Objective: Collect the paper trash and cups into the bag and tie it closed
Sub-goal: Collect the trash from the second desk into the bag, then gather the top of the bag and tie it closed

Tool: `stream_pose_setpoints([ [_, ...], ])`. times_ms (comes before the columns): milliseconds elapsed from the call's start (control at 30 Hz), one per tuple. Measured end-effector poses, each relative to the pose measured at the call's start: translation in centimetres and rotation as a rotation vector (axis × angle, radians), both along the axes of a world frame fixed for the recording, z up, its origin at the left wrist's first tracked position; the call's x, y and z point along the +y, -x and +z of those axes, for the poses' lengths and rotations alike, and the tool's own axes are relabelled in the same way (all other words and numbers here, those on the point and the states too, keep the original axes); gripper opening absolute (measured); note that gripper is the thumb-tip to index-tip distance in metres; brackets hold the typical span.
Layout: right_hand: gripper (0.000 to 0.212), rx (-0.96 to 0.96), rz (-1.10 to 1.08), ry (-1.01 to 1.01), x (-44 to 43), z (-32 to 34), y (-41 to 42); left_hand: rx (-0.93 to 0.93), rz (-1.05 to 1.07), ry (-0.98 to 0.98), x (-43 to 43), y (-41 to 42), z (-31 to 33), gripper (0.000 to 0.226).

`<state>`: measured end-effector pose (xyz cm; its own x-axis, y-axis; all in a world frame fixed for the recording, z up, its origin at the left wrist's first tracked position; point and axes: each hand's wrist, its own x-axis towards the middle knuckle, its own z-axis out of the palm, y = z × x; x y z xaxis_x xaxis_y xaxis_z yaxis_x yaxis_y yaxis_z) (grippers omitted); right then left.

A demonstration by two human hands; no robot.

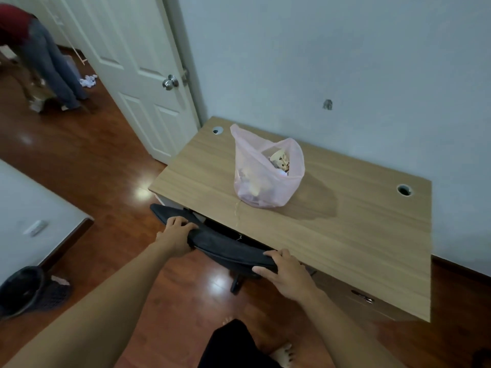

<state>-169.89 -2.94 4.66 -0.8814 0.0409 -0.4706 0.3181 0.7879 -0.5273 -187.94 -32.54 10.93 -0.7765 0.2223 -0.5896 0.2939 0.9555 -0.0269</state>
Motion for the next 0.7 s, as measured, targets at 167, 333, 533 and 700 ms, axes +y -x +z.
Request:
stream_pose_setpoints([
  [167, 0.077, 0.054, -0.088, 0.15, 3.0, 1.1, 1.5, -0.196, -0.166, 0.277, 2.7, 2.7, 1.8, 0.095],
  [333, 0.045, 0.171, -0.259, 0.152, 6.7, 3.3, 3.9, -0.338, -0.099, 0.148, 6.7, 6.5, 5.2, 0.043],
  [533, 0.025, 0.332, -0.401, 0.151, 11.2, 7.4, 9.3, -0.246, 0.337, -0.525, 12.8, 12.3, 6.8, 0.041],
  [700, 0.032, 0.449, -0.463, 0.105, 13.3, 10.9, 14.4, -0.136, 0.64, -0.931, 17.9, 16.6, 6.5, 0.059],
])
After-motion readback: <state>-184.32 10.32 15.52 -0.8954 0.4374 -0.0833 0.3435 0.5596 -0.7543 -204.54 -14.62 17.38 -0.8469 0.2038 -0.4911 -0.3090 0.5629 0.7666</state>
